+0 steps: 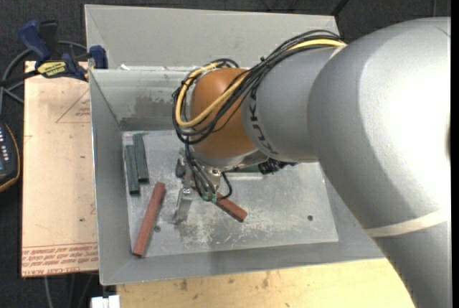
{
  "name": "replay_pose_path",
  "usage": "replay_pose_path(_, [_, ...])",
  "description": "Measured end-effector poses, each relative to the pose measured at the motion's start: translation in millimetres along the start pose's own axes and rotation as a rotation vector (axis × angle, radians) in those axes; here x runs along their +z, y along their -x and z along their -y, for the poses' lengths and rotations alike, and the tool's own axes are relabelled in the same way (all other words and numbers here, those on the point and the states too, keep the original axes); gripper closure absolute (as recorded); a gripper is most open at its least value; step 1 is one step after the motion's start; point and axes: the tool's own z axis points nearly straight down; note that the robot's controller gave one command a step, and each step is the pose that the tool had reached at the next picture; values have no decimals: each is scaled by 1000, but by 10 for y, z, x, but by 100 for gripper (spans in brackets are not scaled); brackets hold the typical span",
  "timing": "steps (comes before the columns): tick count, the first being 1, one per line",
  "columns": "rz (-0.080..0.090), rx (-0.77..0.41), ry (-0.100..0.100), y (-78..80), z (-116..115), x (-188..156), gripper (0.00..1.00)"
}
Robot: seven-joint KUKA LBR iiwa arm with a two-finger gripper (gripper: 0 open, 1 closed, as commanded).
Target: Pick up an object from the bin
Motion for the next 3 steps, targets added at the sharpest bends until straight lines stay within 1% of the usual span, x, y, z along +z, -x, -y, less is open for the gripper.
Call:
replay_pose_path(1, [6, 58, 0, 368, 1107, -34, 0])
replay_pose_path(2, [5, 51, 4, 352, 1049, -35, 100])
replay_pose_path(3, [14, -379, 3, 587, 747, -1444, 100])
